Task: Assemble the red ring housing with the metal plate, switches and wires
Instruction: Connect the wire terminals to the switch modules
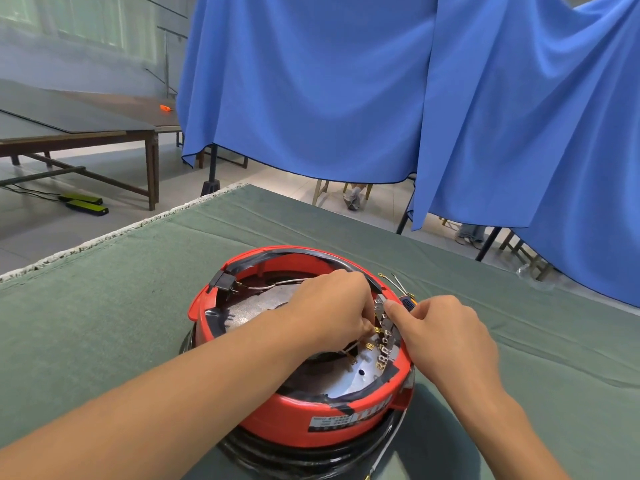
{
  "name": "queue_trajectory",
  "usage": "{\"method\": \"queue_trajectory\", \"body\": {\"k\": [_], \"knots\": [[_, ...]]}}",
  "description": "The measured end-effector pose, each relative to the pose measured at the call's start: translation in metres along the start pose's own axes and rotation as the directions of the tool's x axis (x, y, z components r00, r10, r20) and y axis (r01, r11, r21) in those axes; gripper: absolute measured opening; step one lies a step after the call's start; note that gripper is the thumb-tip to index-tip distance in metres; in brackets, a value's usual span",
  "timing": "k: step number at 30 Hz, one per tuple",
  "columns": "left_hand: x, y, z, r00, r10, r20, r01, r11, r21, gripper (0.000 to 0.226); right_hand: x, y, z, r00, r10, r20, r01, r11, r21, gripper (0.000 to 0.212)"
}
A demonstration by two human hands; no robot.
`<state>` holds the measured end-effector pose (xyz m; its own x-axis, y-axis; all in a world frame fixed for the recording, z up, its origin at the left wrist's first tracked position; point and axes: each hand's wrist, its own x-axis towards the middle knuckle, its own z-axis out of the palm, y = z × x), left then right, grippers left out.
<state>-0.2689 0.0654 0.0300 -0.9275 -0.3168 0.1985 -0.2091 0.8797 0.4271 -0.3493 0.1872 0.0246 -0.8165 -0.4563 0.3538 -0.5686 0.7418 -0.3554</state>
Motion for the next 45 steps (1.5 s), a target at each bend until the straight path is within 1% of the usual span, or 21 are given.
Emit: {"method": "queue_trajectory", "body": {"k": [4,9,14,17,19,22,24,26,29,35,45], "knots": [[-0.001,0.0,0.001,1.0,-0.009,0.0,0.009,1.0,-0.02,0.011,0.0,0.001,0.001,0.999,0.028,0.032,-0.03,0.997,0.075,0.057],[0.0,-0.001,0.002,0.999,-0.021,0.038,0.023,0.998,-0.059,0.009,0.0,0.004,0.001,0.994,0.046,0.102,-0.063,0.984,0.168,0.061],[0.003,-0.003,0.004,0.996,-0.006,0.086,0.015,0.994,-0.112,0.011,0.001,0.005,0.0,0.995,0.039,0.089,-0.049,0.991,0.125,0.06],[0.007,-0.006,0.003,0.985,-0.042,0.165,0.082,0.967,-0.239,0.012,0.001,0.004,-0.001,0.997,0.038,0.065,-0.04,0.998,0.037,0.056],[0.01,-0.007,0.001,0.966,-0.076,0.246,0.156,0.932,-0.326,0.023,0.002,0.004,-0.001,0.997,0.031,0.065,-0.03,1.0,-0.004,0.055],[0.016,-0.008,-0.001,0.934,-0.085,0.346,0.214,0.911,-0.353,0.028,0.004,0.005,0.002,0.993,0.039,0.11,-0.04,0.999,0.007,0.055],[0.018,-0.008,-0.002,0.918,-0.084,0.387,0.241,0.894,-0.377,0.026,0.006,0.006,0.003,0.991,0.034,0.132,-0.037,0.999,0.018,0.059],[0.02,-0.011,-0.002,0.9,-0.094,0.425,0.291,0.857,-0.426,0.022,0.008,0.006,0.003,0.989,0.019,0.146,-0.025,0.999,0.038,0.061],[0.021,-0.016,-0.003,0.885,-0.104,0.454,0.341,0.808,-0.481,0.021,0.011,0.007,0.005,0.985,0.002,0.171,-0.018,0.995,0.096,0.058],[0.023,-0.017,-0.004,0.882,-0.118,0.456,0.366,0.78,-0.507,0.016,0.013,0.007,0.005,0.983,0.004,0.183,-0.024,0.994,0.103,0.055],[0.021,-0.014,-0.005,0.861,-0.151,0.486,0.423,0.743,-0.519,0.017,0.012,0.008,0.007,0.982,0.015,0.187,-0.036,0.993,0.109,0.054]]}}
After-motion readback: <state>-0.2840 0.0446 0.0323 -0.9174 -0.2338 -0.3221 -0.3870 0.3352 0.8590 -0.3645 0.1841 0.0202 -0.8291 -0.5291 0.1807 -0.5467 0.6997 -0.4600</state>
